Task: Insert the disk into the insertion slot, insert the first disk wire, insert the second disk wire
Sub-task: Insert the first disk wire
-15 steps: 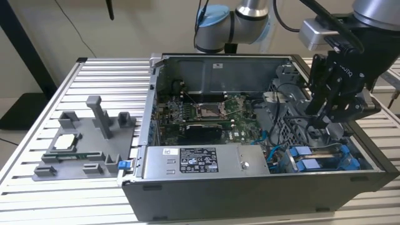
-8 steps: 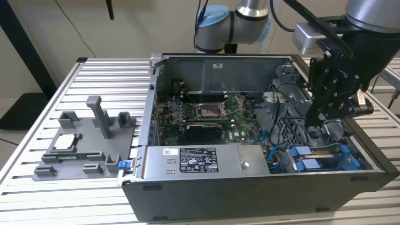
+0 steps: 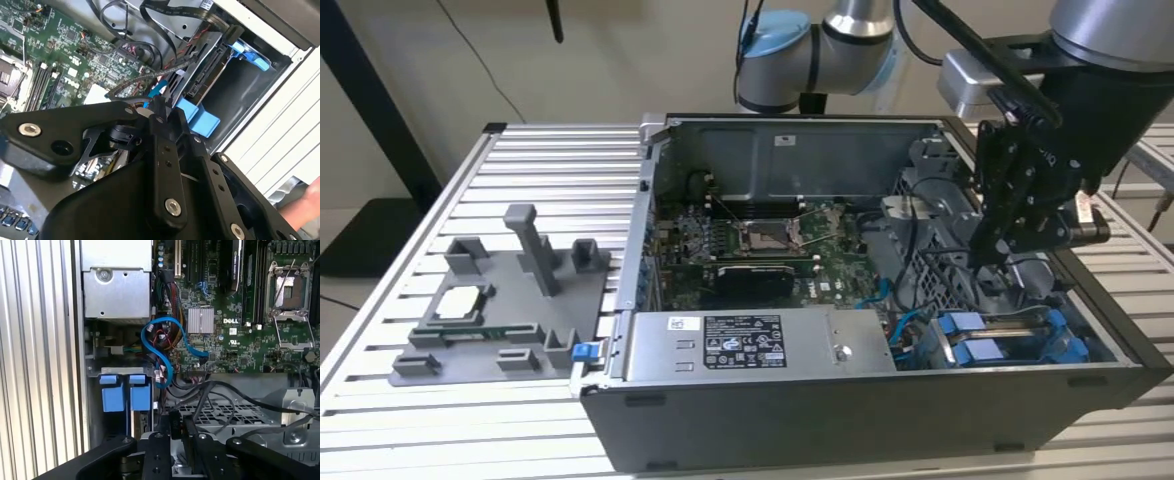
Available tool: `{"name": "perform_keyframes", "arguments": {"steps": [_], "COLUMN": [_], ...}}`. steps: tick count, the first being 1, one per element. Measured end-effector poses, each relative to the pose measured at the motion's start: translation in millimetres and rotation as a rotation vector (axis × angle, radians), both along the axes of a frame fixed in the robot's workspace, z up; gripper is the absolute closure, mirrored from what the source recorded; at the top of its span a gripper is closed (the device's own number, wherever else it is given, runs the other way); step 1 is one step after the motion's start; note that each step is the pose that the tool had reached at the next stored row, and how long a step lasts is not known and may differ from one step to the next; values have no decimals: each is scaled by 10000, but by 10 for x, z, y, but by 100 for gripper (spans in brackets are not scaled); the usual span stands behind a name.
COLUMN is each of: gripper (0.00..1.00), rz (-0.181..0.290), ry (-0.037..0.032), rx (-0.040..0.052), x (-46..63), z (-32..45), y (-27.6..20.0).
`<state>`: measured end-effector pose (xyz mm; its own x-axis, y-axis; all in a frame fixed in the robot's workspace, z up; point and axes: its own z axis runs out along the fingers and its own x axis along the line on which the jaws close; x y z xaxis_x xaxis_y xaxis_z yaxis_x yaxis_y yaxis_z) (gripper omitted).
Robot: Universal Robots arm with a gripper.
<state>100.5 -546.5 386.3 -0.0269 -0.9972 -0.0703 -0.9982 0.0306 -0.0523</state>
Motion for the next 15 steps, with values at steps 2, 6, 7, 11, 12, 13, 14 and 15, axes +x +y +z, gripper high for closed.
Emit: {"name": "perform_keyframes", "arguments": {"steps": [2,6,7,11,12,13,14,15], "gripper": [100,100,100,0,0,0,0,0], "rz": [0,-1,-1,1,0,0,-1,-1], "ry": [-2,-2,-2,-3,-5,-15,-37,-67], "rx": [33,52,63,94,105,111,123,143], "x": [-2,-9,-11,-19,-21,-22,-24,-27], "z": [0,0,0,0,-1,-3,-10,-17], "y": [-1,-2,-3,-3,-4,-4,-4,-4]}}
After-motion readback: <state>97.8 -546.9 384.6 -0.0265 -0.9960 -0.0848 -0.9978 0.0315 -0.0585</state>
